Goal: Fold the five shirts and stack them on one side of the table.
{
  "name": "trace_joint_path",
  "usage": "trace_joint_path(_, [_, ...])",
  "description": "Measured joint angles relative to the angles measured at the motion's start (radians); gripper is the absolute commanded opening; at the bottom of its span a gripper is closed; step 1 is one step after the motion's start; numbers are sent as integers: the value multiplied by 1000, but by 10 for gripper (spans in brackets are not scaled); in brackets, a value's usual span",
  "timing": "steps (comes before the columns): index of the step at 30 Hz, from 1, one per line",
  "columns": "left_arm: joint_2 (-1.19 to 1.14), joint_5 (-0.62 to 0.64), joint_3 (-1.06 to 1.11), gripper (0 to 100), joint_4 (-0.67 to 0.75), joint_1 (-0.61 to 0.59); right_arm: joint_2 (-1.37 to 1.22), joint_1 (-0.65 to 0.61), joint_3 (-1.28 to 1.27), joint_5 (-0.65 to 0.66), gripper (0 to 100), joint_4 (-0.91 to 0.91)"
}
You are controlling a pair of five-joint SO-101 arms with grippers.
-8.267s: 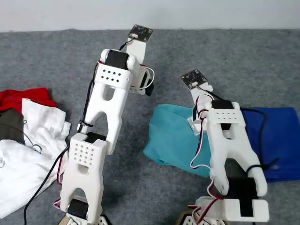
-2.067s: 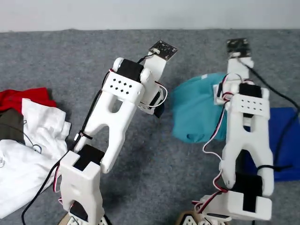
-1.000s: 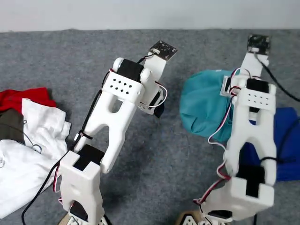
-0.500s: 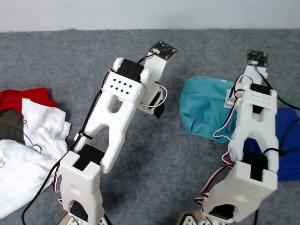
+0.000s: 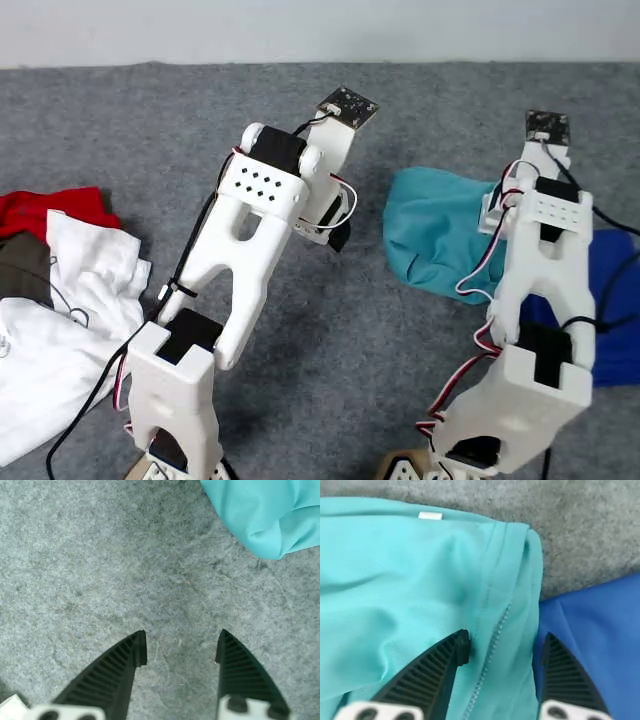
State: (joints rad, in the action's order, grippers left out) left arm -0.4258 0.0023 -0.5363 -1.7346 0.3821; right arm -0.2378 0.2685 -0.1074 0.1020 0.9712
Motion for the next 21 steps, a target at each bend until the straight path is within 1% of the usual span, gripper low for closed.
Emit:
trace_joint_path(5, [0, 0, 0, 228, 0, 0, -14, 2, 3, 0, 238, -72])
trace_joint_path(8, [0, 0, 0, 228, 0, 0, -84, 2, 34, 0, 238, -109])
trace_joint_path(15, [0, 0, 8, 228, 0, 0, -267, 0, 172, 0, 234, -115])
trace_joint_path(17, [0, 0, 31, 228, 0, 0, -287, 0, 198, 8, 199, -103])
trace_joint_path(21, [0, 0, 55, 228, 0, 0, -299, -29, 222, 103, 42, -68])
